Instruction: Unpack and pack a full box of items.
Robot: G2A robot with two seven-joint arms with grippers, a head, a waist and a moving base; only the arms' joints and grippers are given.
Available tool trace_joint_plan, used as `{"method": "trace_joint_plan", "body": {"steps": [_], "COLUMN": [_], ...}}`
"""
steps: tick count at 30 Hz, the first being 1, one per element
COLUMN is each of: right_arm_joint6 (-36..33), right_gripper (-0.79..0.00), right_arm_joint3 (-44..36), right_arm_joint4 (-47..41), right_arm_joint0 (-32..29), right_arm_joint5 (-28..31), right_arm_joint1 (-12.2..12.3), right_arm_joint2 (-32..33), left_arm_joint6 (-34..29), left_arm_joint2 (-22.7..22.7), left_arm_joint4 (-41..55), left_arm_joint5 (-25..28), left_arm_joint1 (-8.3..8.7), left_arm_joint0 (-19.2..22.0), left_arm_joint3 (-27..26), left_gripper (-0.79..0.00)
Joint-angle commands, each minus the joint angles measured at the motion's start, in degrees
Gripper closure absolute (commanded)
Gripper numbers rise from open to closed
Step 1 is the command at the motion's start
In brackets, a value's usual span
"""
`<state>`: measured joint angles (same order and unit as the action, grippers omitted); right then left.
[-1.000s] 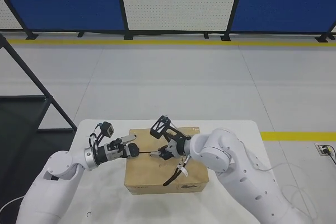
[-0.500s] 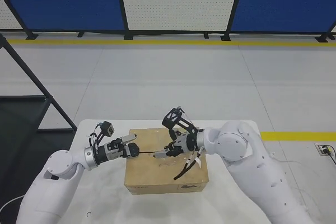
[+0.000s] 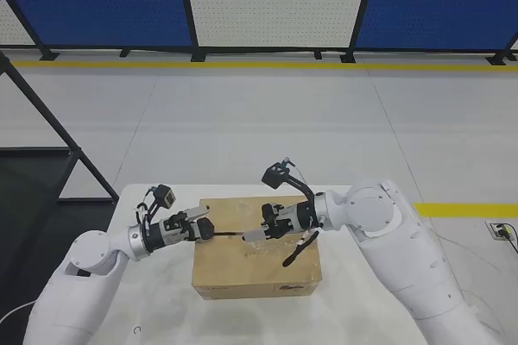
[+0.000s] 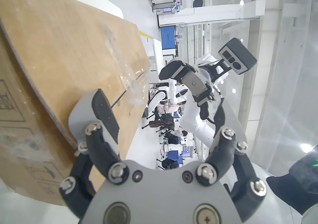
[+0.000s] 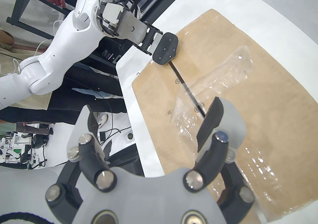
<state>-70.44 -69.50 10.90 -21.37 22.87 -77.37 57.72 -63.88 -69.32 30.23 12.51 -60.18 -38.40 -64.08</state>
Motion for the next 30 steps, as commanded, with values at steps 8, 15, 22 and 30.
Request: {"method": "trace_joint_plan", "body": {"steps": [8,15,22,30], "right_arm_joint6": [2.7,-0.6,-0.5,4.3], "right_gripper": [-0.785,-0.785,-0.785,-0.785], "right_arm_joint3": [1.6,6.6,7.4,7.0], "right_arm_joint4": [-4.9,-12.1,-12.5,-13.1], "right_arm_joint0": [-1.0,0.8,1.3,-0.2], "right_arm_joint5": [-4.4,-9.4,-10.3,-13.4], "right_arm_joint1": [0.1,-0.1,-0.3,-0.6], "right_arm_joint2": [0.8,0.6,0.1,-0.9], "left_arm_joint6": [0.8,2.3,5.6,6.6], "left_arm_joint2": [-1.2,-2.5,-3.1,-1.2], "left_arm_joint4": [-1.2,-1.7,-0.8,-2.3], "left_arm_joint5": [0.5,-0.5,1.3,-0.1], "left_arm_joint1": [0.34,0.66,0.53,-0.03], "left_arm_joint0": [-0.4,-1.0,-1.4,1.1], "left_arm_joint3": [-2.1,-3.0,-3.2,-0.8], "left_gripper": [-0.785,-0.785,-0.785,-0.785]}}
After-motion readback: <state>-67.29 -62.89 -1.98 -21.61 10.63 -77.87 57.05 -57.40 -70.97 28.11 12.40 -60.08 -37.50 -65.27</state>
